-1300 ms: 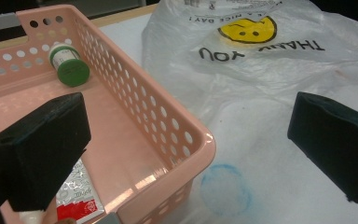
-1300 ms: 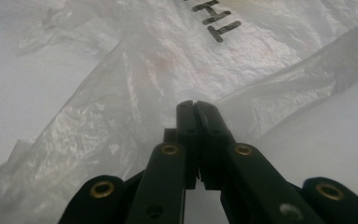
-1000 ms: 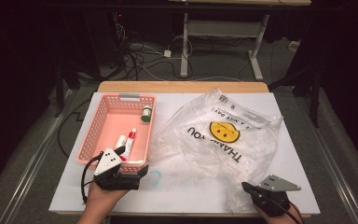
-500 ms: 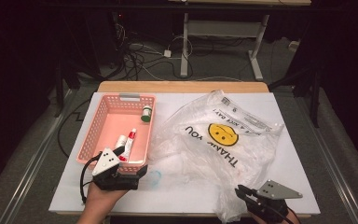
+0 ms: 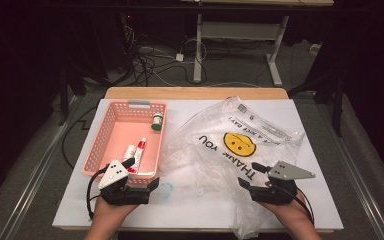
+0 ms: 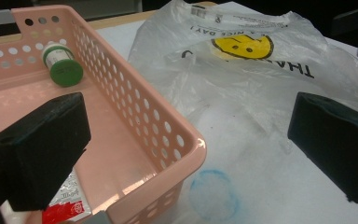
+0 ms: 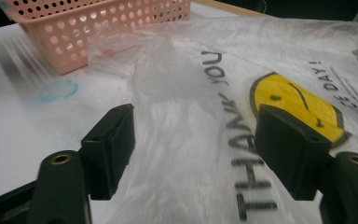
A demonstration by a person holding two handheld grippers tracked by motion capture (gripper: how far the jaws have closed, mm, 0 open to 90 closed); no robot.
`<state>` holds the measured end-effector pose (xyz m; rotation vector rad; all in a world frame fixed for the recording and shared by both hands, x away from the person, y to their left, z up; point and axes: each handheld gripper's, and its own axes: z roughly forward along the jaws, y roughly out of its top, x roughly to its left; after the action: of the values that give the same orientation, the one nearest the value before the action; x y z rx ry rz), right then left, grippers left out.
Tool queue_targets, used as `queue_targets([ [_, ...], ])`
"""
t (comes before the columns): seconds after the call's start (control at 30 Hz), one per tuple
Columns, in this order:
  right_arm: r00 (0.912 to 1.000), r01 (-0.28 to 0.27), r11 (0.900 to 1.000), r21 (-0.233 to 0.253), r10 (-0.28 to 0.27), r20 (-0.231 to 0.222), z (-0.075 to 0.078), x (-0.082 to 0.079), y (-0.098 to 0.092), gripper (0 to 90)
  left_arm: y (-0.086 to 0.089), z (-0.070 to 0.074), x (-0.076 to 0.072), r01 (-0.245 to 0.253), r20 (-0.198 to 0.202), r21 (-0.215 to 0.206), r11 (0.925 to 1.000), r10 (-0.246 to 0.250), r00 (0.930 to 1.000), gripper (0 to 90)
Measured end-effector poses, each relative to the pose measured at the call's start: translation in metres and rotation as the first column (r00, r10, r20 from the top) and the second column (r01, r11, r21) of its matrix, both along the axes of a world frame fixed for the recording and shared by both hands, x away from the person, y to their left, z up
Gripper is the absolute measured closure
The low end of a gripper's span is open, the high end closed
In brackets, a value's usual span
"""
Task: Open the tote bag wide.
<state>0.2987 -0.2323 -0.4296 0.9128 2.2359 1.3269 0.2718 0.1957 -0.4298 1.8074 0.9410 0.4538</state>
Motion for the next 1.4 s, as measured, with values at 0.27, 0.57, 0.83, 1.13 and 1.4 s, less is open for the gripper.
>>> queue_targets([
  [0.27, 0.9994, -0.031, 0.999, -0.021, 0.031, 0.014, -0.002, 0.034, 0.027, 20.5, 0.006, 0.000, -0.004, -0.038, 0.004, 0.026, 0.9989, 0.038, 0.9993, 0.0],
  [0.57, 0.9989, -0.047, 0.998, -0.035, 0.047, -0.001, -0.008, 0.061, 0.041, 15.5, 0.010, -0.003, -0.008, -0.065, 0.003, 0.045, 0.9969, 0.065, 0.9979, 0.0],
  [0.83, 0.9982, -0.057, 0.998, 0.001, 0.057, -0.018, -0.010, 0.070, 0.053, 0.1, 0.009, -0.004, -0.007, -0.072, 0.018, 0.064, 0.9954, 0.071, 0.9973, 0.0],
  [1.13, 0.9930, -0.111, 0.994, -0.022, 0.110, -0.042, -0.013, 0.065, 0.062, 0.3, 0.011, -0.003, -0.006, -0.056, -0.053, 0.031, 0.9980, 0.058, 0.9969, 0.0],
  [1.4, 0.9897, -0.132, 0.990, -0.051, 0.129, -0.062, -0.017, 0.063, 0.065, 4.1, 0.013, -0.005, -0.005, -0.059, -0.057, 0.038, 0.9975, 0.061, 0.9965, 0.0],
])
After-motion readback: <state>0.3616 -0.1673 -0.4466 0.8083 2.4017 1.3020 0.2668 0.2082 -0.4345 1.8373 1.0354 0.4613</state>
